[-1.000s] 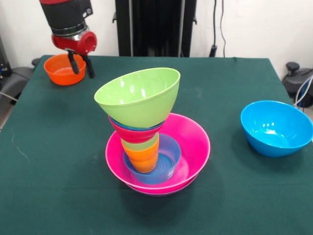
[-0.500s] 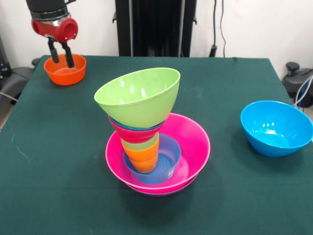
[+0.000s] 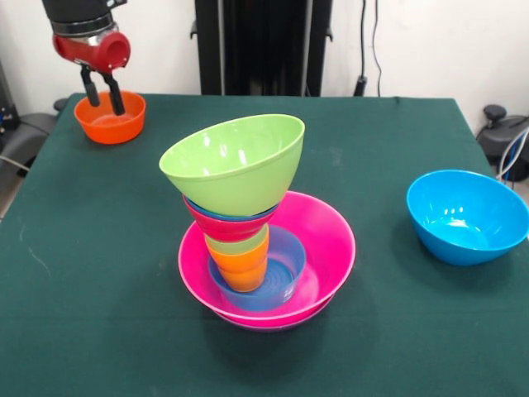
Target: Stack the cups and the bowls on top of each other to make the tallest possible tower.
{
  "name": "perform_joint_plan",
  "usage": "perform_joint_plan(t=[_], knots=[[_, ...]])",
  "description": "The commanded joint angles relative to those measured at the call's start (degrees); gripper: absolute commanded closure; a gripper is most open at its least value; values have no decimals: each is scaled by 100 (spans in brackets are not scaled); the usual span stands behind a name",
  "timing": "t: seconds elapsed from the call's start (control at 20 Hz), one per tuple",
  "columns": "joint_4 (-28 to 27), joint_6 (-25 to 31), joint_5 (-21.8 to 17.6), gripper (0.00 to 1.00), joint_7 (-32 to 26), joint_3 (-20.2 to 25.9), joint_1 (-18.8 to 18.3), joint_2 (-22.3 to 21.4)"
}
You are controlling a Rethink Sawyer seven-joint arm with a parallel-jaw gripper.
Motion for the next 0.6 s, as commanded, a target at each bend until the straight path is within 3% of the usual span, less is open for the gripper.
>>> perform_joint_plan(t=[0.05,0.6], knots=[[113,-174,-280,0,-56,12,-14,441],[125,-497,-405,0,-47,60,-207,900]])
